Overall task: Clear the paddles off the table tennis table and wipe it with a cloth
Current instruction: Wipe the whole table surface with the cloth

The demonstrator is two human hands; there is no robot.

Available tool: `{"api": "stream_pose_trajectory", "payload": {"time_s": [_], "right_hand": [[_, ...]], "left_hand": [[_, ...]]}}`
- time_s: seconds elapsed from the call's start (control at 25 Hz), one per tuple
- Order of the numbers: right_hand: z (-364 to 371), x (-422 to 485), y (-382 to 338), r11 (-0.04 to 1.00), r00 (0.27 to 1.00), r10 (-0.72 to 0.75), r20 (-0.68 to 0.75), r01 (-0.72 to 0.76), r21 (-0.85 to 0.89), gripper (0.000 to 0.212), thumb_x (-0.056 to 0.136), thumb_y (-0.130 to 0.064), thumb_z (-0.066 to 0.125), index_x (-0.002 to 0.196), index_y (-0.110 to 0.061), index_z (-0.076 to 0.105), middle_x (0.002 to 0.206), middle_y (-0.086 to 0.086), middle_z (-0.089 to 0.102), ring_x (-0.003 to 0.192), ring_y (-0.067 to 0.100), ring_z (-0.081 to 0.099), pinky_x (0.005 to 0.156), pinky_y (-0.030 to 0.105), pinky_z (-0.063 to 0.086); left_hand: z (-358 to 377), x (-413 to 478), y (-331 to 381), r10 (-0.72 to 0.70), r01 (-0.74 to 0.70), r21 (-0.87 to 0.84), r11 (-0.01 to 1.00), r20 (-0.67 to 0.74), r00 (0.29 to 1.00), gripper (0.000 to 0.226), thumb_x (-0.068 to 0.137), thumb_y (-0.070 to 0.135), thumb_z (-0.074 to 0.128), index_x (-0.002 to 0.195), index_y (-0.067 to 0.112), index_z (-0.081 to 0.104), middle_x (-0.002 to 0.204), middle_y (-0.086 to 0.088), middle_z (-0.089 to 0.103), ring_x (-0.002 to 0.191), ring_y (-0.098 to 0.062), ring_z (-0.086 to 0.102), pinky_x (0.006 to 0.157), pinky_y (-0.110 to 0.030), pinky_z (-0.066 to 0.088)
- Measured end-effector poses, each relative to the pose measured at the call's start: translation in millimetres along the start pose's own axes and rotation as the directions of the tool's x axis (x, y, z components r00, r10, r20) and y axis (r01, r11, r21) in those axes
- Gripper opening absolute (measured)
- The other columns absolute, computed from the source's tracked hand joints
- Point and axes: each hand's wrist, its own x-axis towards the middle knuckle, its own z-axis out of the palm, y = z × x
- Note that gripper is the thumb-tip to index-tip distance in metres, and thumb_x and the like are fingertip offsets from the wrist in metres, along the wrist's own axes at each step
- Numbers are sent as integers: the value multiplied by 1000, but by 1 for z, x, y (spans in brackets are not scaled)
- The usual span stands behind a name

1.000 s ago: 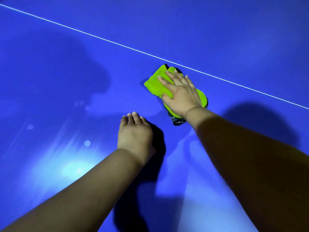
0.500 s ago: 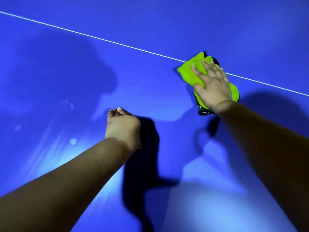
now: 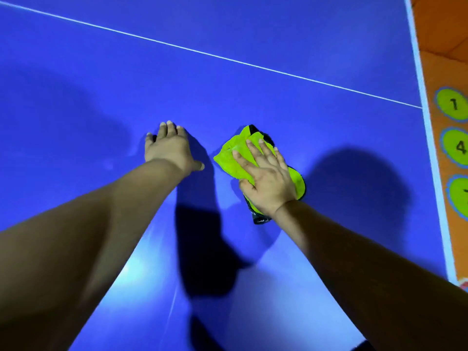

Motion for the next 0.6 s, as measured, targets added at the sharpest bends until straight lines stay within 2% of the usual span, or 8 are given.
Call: {"api": "stream_pose_trajectory", "payload": {"time_s": [0.12, 0.2, 0.32, 0.6], "right_hand": [[5, -50, -31, 999, 999, 46, 0, -46, -2, 64, 80, -46, 32, 144, -42, 35, 156, -3, 27, 146, 22, 17, 118, 40, 6], [9, -84, -51, 999, 999, 43, -17, -43, -9, 64, 80, -45, 35, 143, -40, 38, 156, -2, 29, 146, 22, 20, 118, 41, 8], [16, -133, -76, 1000, 999, 28, -39, -29, -3, 61, 82, -46, 39, 142, -38, 41, 154, -1, 32, 145, 24, 23, 117, 44, 11], [27, -253, -144, 1000, 1000, 9, 4, -9, -25, 61, 84, -45, 41, 144, -40, 35, 157, -3, 26, 147, 22, 16, 116, 45, 12]], "left_hand": [[22, -40, -5, 9, -35, -138, 990, -187, 982, 86, 88, 44, 56, 148, 6, 8, 157, -10, -2, 144, -22, -6, 115, -45, 2], [43, -79, -9, 55, -115, -199, 973, -283, 958, 76, 92, 35, 50, 149, 7, 7, 157, -9, -2, 144, -21, -8, 115, -42, -2], [78, -145, -25, 126, -202, -221, 954, -317, 940, 70, 94, 27, 47, 149, 9, 8, 157, -8, -1, 144, -18, -8, 114, -37, -6], [143, -270, -65, 163, -276, -274, 921, -372, 914, 63, 91, 12, 48, 147, 6, 19, 155, -8, 14, 143, -16, -1, 113, -32, -6]]}}
